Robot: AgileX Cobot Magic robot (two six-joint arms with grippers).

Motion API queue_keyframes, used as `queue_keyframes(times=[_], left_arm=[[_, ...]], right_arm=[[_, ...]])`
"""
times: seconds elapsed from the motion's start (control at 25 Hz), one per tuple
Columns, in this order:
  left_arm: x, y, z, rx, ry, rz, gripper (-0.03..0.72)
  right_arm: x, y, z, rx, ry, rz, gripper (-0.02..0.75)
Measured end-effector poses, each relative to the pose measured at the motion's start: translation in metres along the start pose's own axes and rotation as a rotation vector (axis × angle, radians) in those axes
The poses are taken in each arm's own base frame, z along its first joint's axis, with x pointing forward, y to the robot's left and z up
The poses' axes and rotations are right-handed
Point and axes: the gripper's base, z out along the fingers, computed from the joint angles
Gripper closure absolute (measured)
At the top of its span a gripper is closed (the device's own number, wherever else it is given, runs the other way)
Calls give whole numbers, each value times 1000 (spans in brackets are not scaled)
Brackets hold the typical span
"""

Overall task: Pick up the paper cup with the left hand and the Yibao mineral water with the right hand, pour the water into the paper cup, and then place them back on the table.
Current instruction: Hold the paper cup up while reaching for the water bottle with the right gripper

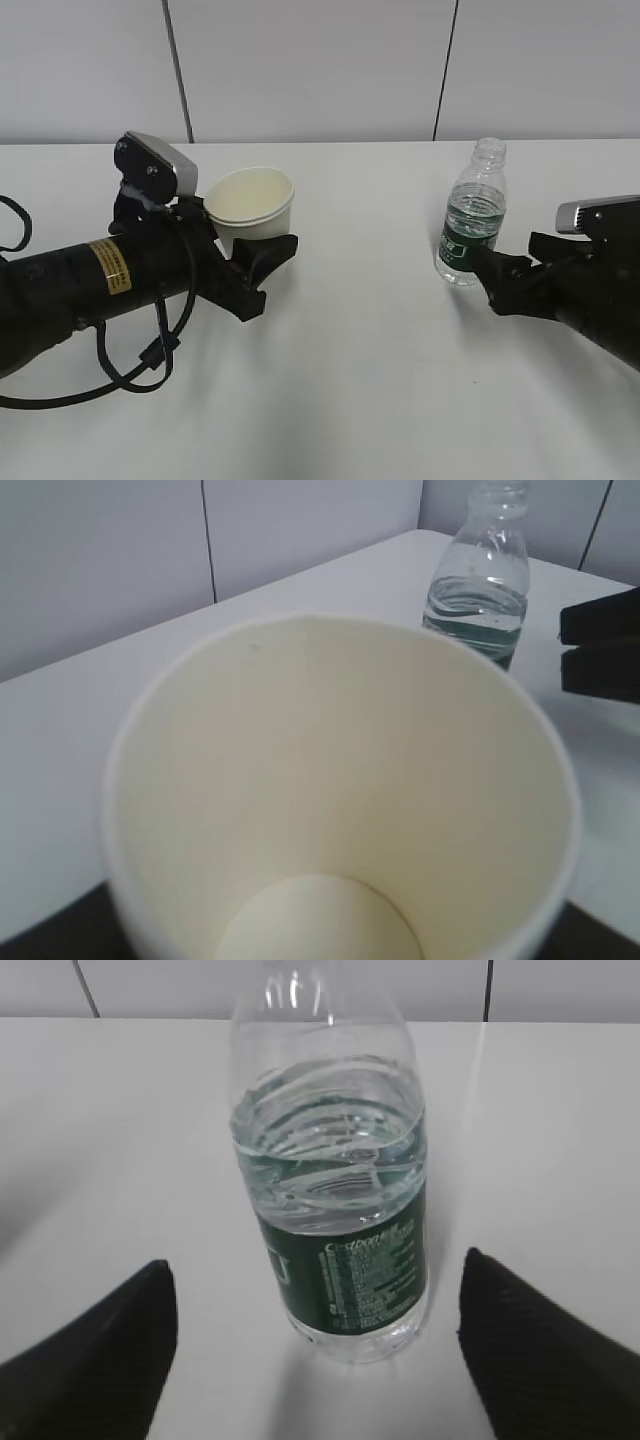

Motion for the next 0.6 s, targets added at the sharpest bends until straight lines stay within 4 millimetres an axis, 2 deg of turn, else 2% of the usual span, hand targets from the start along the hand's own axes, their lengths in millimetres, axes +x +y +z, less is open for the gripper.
queue_keyframes(times=[0.2,0.6], left_arm=[[0,0,0,0,1,0,263],[0,0,0,0,1,0,263]], right_arm=[[13,-4,18,-2,-2,-37,72],[15,-9,52,-8,-36,-58,69]])
